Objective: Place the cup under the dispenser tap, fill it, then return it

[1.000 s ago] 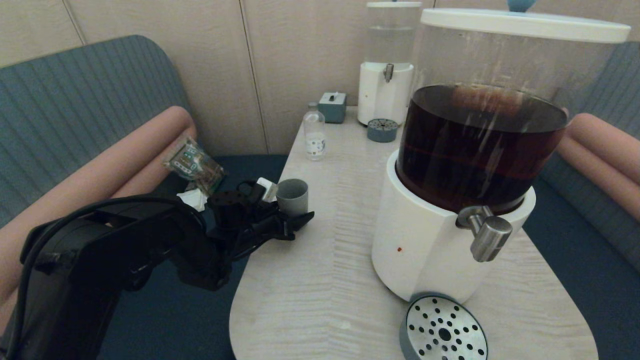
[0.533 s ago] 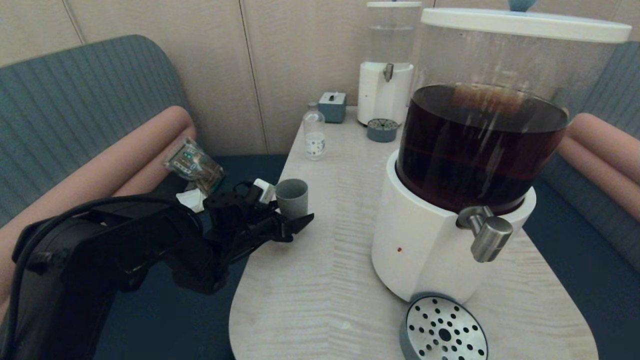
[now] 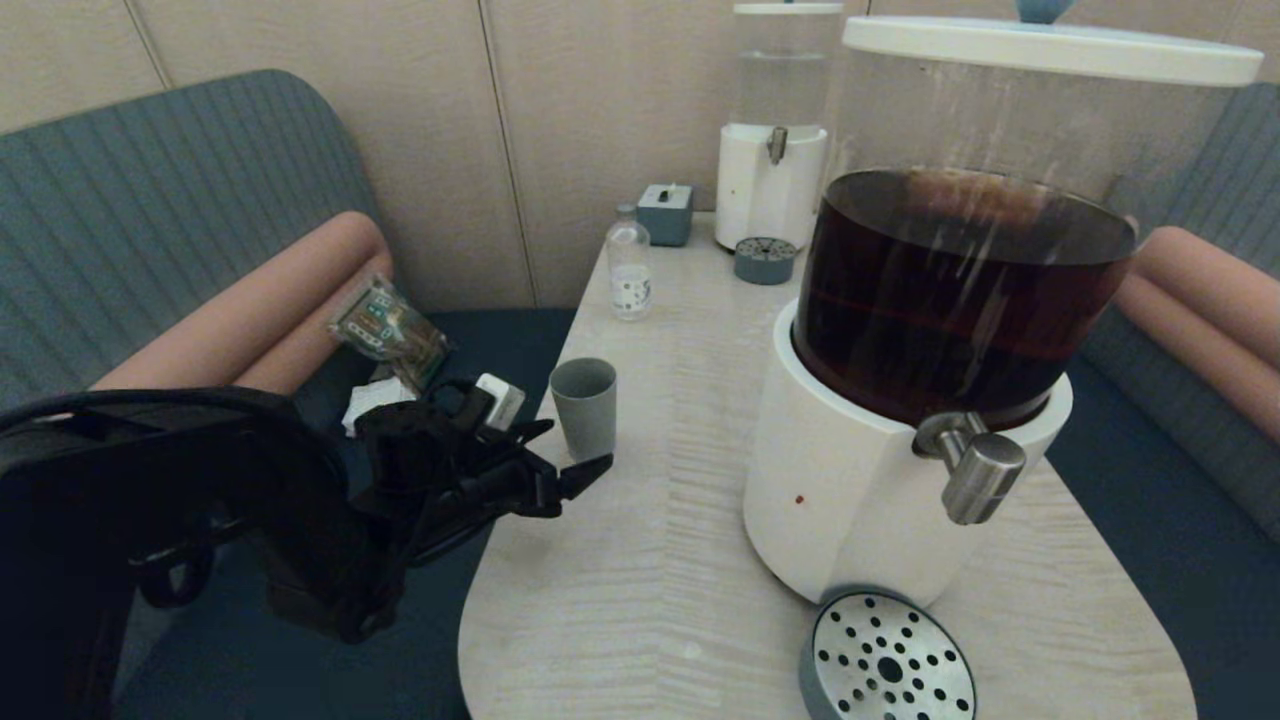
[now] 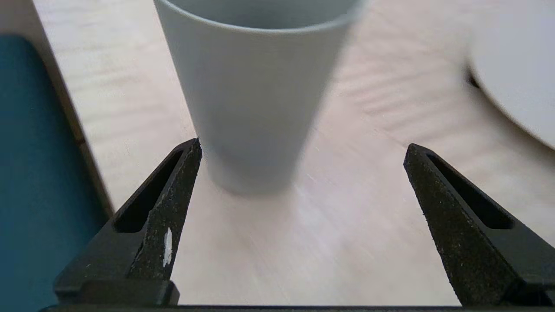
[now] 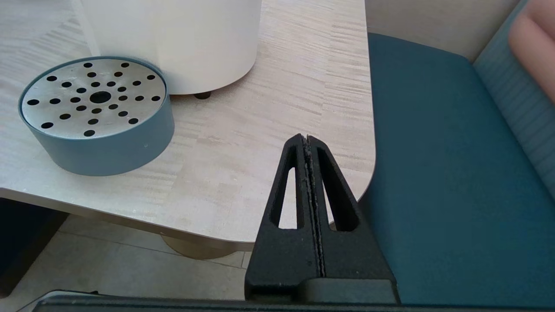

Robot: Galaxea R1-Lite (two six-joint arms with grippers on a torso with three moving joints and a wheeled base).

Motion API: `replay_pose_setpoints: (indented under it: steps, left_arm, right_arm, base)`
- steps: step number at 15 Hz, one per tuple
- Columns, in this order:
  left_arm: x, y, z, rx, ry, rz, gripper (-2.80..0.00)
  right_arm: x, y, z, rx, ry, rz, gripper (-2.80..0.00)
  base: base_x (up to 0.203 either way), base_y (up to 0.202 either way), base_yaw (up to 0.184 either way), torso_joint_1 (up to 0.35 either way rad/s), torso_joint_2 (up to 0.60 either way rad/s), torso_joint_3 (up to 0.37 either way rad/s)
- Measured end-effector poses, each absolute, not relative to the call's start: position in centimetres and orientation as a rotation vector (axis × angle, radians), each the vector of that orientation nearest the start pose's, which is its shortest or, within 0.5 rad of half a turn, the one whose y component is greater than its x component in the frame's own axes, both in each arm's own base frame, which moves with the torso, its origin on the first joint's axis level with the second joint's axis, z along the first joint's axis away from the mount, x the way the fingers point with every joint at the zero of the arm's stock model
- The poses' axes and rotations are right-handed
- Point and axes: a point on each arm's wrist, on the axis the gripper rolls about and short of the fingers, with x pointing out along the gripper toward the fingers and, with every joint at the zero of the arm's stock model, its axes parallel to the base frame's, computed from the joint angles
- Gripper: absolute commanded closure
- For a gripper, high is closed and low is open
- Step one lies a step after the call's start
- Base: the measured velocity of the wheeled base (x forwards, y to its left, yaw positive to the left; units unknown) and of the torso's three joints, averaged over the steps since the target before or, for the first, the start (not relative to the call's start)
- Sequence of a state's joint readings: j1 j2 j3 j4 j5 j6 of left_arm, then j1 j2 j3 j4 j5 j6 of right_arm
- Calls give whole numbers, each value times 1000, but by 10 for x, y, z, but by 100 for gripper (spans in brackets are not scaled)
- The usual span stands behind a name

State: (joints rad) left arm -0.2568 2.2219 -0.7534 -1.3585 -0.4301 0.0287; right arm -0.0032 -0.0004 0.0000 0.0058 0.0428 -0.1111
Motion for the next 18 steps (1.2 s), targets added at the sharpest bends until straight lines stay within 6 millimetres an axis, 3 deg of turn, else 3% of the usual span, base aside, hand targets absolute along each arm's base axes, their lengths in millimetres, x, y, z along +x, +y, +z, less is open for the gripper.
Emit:
replay_pose_setpoints:
  steps: [6,7,12,18]
  left_arm:
    - [292,-85,95,-3,134,-656,-280]
    - [279,-82,101,-7,131,-651,0]
    - [220,-66,138,-28,40,-636,0]
    - [173,-51,194,-32,-219,-525,0]
  right_arm:
    - [-23,1,75,-111,3,39,0]
    - [-23,1,75,-111,3,39,0]
    - [-23,1,75,-111,3,39,0]
    - [-23,1,75,-111,3,40,0]
  base:
    - [0,0,0,0,0,0]
    - [0,0,0,0,0,0]
    - [0,0,0,0,0,0]
    - [0,0,0,0,0,0]
